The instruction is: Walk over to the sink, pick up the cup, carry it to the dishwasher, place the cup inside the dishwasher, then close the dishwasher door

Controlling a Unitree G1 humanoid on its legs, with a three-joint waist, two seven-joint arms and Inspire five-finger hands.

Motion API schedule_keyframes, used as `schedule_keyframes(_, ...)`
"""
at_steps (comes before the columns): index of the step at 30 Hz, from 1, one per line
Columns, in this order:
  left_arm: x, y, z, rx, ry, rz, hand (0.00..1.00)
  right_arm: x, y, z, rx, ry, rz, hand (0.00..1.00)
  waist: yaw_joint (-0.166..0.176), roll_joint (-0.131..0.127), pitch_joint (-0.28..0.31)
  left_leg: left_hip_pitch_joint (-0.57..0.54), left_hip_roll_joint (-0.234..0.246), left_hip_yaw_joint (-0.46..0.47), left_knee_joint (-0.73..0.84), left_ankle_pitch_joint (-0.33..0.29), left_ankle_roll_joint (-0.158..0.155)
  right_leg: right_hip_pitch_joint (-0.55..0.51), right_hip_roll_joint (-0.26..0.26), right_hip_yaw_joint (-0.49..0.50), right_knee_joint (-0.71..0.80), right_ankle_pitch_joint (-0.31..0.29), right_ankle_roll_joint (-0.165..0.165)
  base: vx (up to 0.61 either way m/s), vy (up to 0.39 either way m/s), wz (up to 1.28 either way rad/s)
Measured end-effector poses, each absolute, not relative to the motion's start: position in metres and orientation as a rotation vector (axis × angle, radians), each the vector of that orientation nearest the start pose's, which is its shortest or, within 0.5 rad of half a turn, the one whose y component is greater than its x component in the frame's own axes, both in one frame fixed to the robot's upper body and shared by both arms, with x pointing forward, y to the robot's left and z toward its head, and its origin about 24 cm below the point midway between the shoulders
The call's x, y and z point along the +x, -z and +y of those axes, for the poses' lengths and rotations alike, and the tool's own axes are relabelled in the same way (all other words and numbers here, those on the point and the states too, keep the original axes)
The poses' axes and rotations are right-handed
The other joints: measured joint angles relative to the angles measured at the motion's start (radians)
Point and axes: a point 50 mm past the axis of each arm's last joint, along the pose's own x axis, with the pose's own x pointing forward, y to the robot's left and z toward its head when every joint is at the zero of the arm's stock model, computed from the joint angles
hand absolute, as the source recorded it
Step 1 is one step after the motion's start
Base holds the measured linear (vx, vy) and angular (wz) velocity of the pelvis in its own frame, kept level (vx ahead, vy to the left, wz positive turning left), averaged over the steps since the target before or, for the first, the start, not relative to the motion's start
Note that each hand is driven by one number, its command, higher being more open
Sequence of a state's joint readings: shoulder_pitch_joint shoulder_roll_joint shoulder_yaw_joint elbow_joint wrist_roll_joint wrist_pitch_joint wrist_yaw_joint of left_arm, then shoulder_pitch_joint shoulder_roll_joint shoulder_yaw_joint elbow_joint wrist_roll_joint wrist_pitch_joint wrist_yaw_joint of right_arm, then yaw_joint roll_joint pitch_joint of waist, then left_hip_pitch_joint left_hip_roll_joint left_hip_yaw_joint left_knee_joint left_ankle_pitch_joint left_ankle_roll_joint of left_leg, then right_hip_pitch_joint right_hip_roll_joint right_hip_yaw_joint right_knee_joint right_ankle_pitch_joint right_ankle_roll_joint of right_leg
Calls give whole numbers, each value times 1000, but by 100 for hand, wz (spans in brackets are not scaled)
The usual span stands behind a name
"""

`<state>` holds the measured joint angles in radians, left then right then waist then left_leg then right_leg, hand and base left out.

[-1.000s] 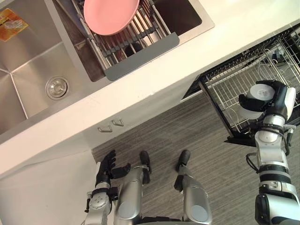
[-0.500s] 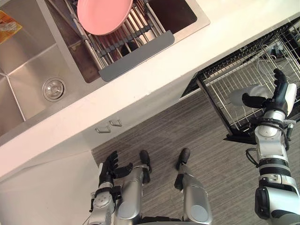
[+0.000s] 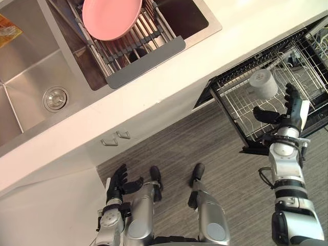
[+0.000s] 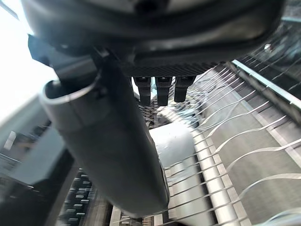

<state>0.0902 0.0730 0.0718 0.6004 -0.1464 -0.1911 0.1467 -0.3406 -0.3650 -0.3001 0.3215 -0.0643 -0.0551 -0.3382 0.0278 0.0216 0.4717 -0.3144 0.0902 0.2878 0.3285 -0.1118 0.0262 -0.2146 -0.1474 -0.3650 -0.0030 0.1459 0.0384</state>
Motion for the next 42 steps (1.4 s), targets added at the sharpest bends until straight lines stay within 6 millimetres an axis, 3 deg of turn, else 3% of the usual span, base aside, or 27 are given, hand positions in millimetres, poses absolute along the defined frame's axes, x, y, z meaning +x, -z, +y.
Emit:
schedule_keyframes(5,175,96,205,-47,-320,542,90,260,-101,-275,-207,621,-263,90,-4,-18,-7,67,1,-19,-20,-25,-18,75,2,-20,-8,-26,9,36,21,10)
schedule_keyframes(9,158,108,212,-46,-340,616,90,231,-93,-258,-123,592,-292,90,-17,-53,-37,106,13,-36,-6,-44,-30,126,13,-40,2,-65,15,106,14,10)
schedule_keyframes(14,157,109,213,-44,-339,623,90,218,-123,-244,-90,494,-466,90,-18,-60,-72,96,24,-89,48,-48,-35,188,17,-120,6,-105,17,93,-22,41)
schedule_keyframes(19,149,115,213,-32,-334,662,90,221,-154,-233,-131,387,-626,90,-3,-63,-138,101,34,26,1,-9,-28,230,5,-235,19,-144,21,26,-13,69)
schedule_keyframes(22,144,118,212,-31,-335,676,90,236,-166,-220,-172,298,-667,90,31,-64,-159,113,30,23,-29,-3,-28,232,0,-260,45,-163,22,-16,4,33)
schedule_keyframes(24,143,118,214,-27,-336,678,90,245,-165,-210,-206,231,-655,90,37,-66,-160,130,26,18,-7,-23,-22,216,-48,-271,179,-241,28,-33,78,28)
schedule_keyframes(25,142,118,217,-21,-332,680,90,250,-161,-203,-229,180,-634,90,39,-78,-167,139,14,15,25,-56,-14,195,-102,-264,304,-308,38,-31,109,22)
schedule_keyframes(26,141,118,221,-8,-330,684,90,254,-155,-197,-248,128,-608,90,38,-94,-177,141,-1,9,63,-90,-7,176,-154,-251,422,-361,46,-20,85,15)
schedule_keyframes(28,139,119,224,5,-331,696,90,259,-148,-190,-323,58,-572,90,37,-101,-185,140,-11,5,95,-113,4,119,-192,-167,567,-371,27,-9,40,15)
schedule_keyframes(30,137,119,229,41,-312,708,90,263,-139,-192,-386,32,-523,90,17,-116,-194,149,-35,-30,85,-107,11,84,-197,-51,633,-360,5,58,15,44)
schedule_keyframes(31,136,120,227,51,-296,713,90,265,-135,-196,-416,32,-497,90,6,-115,-195,151,-39,-53,79,-103,11,71,-183,-6,643,-377,-34,83,-31,62)
schedule_keyframes(32,136,120,228,62,-287,716,90,267,-130,-201,-461,36,-462,90,-1,-114,-196,153,-38,-84,68,-95,8,67,-151,49,602,-404,-23,51,-42,75)
schedule_keyframes(34,135,120,229,68,-286,718,90,269,-127,-207,-511,39,-431,90,-4,-117,-198,146,-38,-114,55,-78,-9,57,-95,136,480,-397,-4,57,-69,63)
schedule_keyframes(35,134,119,232,76,-289,718,90,269,-128,-209,-531,40,-426,90,-6,-129,-207,132,-51,-131,63,-80,-17,62,-79,163,385,-335,8,96,-115,62)
schedule_keyframes(36,134,120,231,74,-288,724,90,271,-128,-212,-568,44,-418,90,-14,-118,-216,110,-44,-162,86,-87,-29,77,-73,148,357,-320,76,154,-121,47)
schedule_keyframes(39,131,120,228,66,-289,722,90,274,-126,-213,-617,55,-395,90,1,-105,-228,100,-7,-169,78,-87,-43,99,-26,134,290,-297,62,139,-78,5)
schedule_keyframes(40,129,124,214,34,-269,735,90,272,-125,-219,-653,93,-381,90,10,-71,-264,123,-21,-176,25,-66,-44,201,6,130,94,-204,60,57,-37,-1)
schedule_keyframes(42,129,124,214,34,-269,735,90,272,-125,-219,-653,93,-381,90,10,-71,-264,123,-21,-176,25,-66,-44,201,6,130,94,-204,60,0,0,0)
